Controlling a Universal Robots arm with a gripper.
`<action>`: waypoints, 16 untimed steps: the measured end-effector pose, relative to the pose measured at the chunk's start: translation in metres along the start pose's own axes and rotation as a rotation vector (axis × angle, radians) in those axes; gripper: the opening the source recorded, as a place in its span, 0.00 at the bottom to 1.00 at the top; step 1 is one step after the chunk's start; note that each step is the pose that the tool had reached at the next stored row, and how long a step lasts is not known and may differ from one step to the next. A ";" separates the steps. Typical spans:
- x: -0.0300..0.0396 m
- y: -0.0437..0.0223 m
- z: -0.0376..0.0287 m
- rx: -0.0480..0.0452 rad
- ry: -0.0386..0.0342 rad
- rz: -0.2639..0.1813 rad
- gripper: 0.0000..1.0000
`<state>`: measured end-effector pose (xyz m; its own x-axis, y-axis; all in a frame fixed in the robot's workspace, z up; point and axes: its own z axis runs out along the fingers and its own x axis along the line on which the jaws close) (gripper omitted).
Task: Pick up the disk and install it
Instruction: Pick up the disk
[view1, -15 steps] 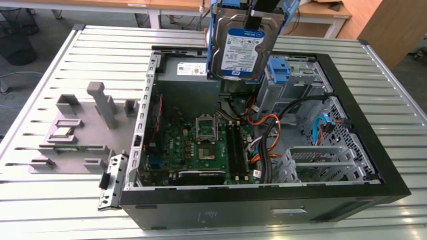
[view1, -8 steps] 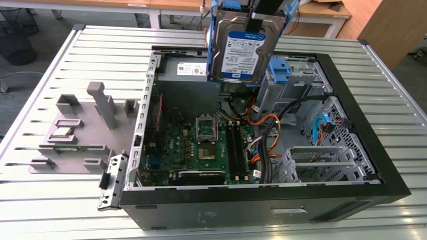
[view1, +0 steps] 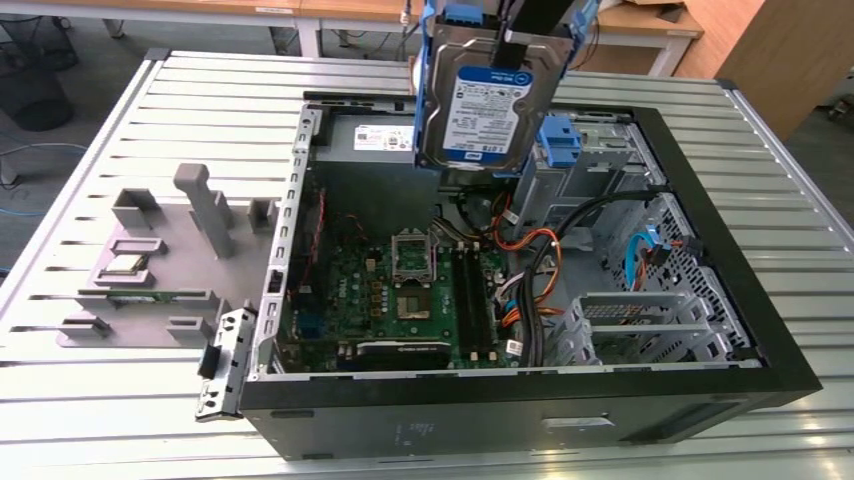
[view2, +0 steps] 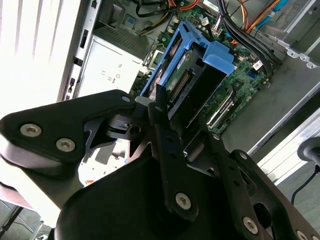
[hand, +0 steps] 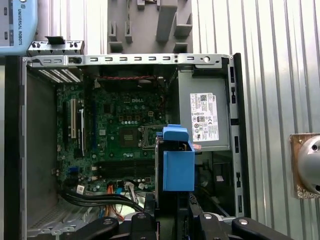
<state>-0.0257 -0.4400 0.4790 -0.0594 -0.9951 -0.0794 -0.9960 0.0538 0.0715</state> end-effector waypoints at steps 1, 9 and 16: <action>0.0007 0.0000 0.0000 0.0000 0.0000 0.000 0.35; 0.0094 -0.0005 -0.0007 0.0000 -0.0001 0.000 0.35; 0.0178 -0.0010 -0.0014 0.0000 -0.0001 0.000 0.35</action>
<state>-0.0257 -0.4578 0.4789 -0.0594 -0.9951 -0.0795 -0.9960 0.0538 0.0715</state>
